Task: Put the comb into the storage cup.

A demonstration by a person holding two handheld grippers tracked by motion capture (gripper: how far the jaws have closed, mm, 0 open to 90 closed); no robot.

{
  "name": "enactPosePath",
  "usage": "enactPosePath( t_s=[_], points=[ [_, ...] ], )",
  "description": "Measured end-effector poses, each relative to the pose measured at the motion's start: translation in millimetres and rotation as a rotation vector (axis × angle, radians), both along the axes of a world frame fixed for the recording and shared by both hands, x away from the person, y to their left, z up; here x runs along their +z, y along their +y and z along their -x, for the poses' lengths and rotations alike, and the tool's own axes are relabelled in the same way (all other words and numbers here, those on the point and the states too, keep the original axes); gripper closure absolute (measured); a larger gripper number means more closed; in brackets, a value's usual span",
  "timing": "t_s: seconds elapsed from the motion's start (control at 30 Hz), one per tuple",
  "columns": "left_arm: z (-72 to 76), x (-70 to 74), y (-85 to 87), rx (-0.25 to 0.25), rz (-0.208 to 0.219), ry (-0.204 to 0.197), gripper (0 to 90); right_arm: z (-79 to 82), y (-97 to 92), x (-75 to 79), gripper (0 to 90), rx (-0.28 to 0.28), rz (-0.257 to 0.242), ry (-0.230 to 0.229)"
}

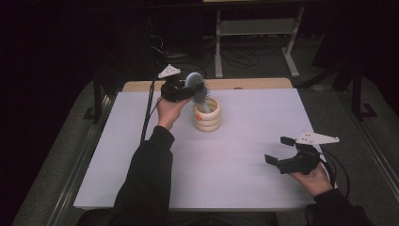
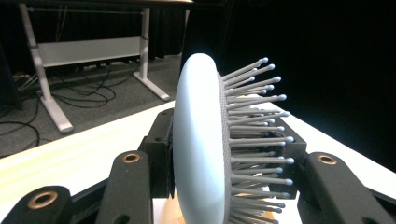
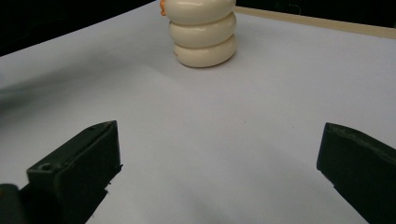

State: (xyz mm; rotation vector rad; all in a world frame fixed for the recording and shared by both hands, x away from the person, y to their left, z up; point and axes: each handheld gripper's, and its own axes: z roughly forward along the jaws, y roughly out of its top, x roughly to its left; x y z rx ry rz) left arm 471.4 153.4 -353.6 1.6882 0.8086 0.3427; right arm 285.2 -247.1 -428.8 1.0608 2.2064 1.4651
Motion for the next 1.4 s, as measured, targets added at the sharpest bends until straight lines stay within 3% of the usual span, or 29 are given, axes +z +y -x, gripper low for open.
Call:
enactPosePath(
  t_s=[0.37,0.53,0.67,0.87,1.13,1.4],
  points=[
    [-1.8,-7.8,5.0,-0.006,0.041,0.009,51.8,-0.7,-3.2,0.2,0.0,-0.015,-0.013,0.004],
    [-1.9,-11.3,9.0,0.017,0.047,0.002,49.8,-0.5,-2.3,0.0,0.0,-0.012,-0.009,0.005],
    [-1.6,-12.8,12.9,0.057,0.032,0.011,44.7,-0.8,-3.4,0.2,0.0,-0.018,-0.012,0.001],
    [3.5,-15.0,19.1,0.106,-0.013,-0.010,34.1,-1.3,-4.5,0.2,0.0,-0.025,-0.013,0.003],
    [7.3,-14.7,31.0,0.104,0.006,0.001,21.0,-1.3,-4.7,0.1,0.0,-0.027,-0.011,0.005],
    [9.2,-16.3,38.7,0.107,-0.003,-0.002,11.1,-1.4,-5.0,0.0,0.0,-0.027,-0.013,0.006]
  ],
)
